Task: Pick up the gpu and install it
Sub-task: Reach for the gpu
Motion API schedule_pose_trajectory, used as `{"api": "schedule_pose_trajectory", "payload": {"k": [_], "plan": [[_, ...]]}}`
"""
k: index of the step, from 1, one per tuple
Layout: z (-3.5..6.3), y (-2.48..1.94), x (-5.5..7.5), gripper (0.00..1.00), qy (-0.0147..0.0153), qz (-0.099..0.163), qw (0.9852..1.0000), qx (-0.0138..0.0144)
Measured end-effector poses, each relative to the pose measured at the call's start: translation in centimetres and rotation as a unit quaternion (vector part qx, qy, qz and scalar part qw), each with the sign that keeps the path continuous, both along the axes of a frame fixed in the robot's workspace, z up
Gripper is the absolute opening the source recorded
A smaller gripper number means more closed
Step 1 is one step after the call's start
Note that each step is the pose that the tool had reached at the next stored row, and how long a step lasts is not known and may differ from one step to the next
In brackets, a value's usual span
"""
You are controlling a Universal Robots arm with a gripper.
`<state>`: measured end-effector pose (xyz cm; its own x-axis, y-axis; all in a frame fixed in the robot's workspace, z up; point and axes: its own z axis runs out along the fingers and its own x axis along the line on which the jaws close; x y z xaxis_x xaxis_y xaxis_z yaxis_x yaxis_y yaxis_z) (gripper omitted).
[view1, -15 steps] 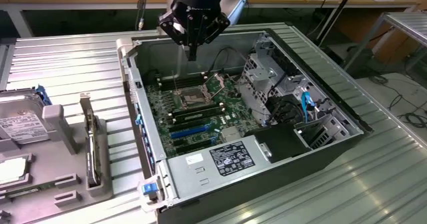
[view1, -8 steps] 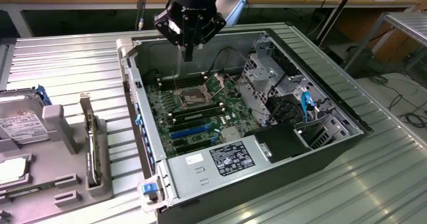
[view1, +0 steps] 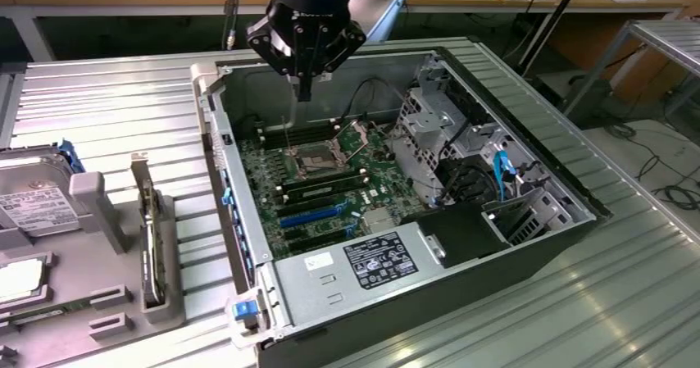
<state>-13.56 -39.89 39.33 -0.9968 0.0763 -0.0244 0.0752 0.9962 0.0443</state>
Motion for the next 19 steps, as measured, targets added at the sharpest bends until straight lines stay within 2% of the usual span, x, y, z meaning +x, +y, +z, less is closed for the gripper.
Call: {"api": "schedule_pose_trajectory", "payload": {"k": [19], "plan": [[0.0,0.0,-1.2,0.11,0.0,0.0,1.0,0.0]]}}
